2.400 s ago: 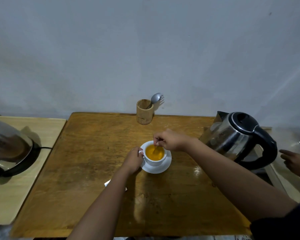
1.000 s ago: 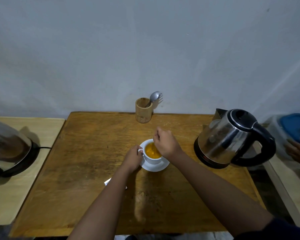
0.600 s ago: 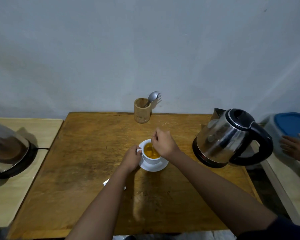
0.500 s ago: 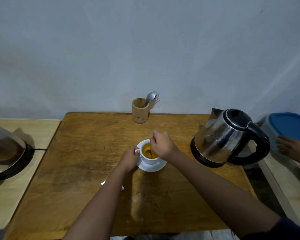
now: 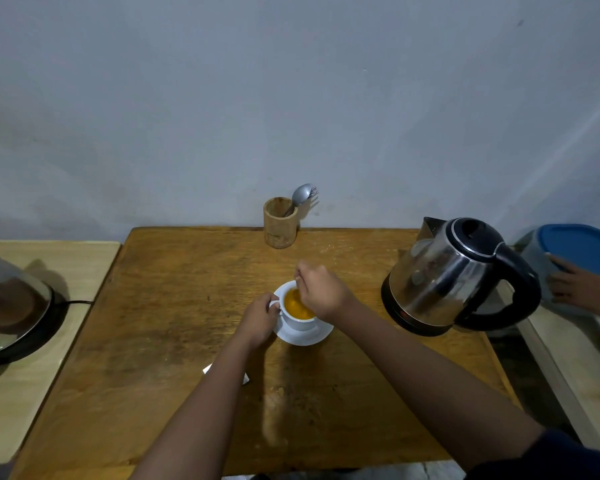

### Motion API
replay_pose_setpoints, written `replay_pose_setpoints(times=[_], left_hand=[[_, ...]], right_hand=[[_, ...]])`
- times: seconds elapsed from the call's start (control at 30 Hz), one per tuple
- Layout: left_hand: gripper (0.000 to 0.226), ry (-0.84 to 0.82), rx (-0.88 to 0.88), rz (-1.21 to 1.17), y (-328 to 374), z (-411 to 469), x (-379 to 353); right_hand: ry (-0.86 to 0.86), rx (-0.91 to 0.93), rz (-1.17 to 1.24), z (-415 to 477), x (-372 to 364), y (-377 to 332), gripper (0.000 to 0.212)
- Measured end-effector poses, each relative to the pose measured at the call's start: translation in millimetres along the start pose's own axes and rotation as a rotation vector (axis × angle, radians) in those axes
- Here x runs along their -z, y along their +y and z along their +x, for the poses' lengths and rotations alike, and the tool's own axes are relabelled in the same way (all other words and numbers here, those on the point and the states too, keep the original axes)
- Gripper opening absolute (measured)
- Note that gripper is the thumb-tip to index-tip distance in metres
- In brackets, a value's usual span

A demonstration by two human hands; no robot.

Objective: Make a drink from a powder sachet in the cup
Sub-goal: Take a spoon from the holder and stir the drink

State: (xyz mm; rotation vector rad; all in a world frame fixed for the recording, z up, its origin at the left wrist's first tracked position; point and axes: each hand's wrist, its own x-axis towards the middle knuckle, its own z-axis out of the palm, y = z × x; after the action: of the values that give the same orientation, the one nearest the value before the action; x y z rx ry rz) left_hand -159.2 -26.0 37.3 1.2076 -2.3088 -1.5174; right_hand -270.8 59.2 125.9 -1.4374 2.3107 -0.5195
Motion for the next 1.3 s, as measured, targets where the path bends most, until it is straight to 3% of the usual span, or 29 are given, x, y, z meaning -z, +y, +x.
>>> replay_pose_setpoints(times=[0.7,1.07,1.3], left_hand=[[0.012,-0.021,0.053,-0.044,2,1,3],[0.017,-0.026,0.062,-0.002,5,0,3],[0.024,0.034,0.089,0.044,9,0,-3]], right_hand=[[0.039,0.036,-0.048,-1,-2,13,0.013],[-0.076,0.250,-0.083,-16,-9,10,0.015],[0.018,0.396,0.018,-29,13,24,0.012]])
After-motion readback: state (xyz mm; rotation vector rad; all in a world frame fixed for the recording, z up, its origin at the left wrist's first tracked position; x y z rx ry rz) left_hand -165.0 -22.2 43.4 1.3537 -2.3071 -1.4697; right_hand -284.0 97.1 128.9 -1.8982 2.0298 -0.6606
